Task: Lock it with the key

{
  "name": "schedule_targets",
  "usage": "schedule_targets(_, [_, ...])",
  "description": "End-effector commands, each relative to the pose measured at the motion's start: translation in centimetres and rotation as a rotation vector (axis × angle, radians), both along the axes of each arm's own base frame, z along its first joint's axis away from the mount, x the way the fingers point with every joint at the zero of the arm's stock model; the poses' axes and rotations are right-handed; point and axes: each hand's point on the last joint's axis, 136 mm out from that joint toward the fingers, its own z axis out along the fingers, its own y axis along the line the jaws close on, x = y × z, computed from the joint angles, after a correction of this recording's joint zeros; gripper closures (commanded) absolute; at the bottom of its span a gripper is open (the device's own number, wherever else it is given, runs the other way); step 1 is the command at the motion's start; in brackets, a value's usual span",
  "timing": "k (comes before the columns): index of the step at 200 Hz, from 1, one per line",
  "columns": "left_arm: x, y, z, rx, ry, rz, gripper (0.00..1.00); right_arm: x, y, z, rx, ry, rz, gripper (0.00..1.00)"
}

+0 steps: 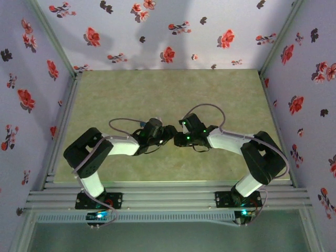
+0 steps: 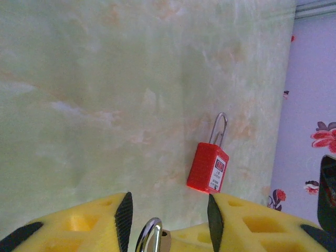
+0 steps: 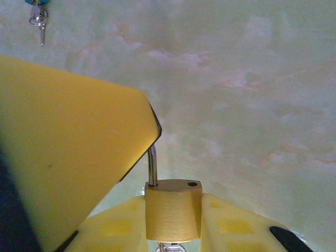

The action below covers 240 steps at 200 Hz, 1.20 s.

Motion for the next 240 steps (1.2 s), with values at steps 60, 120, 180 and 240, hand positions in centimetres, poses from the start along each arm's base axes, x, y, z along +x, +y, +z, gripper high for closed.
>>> schedule_targets(60, [-0.73,-0.59,-1.00,-0.025,0.017,-0.025,0.63,0.38,0.14,1.32,0.039,-0.035,-0.003,0.76])
schedule_targets(120, [-0.84,-0.52,-1.25,-0.018,0.016,-0.031,0.70,0.31,0.15,1.25,0.040,-0.033,-0.002,0.76])
schedule_targets(180, [-0.88,-0.40,-1.28,-0.014,0.013,-0.033,0.77,0.30,0.17,1.26,0.043,-0.033,-0.001,0.76])
schedule_targets(240, [-0.63,-0.15,-1.28,-0.008,0.012,-0.031,0.80,0.25,0.24,1.34,0.048,-0.033,0.004,0.76])
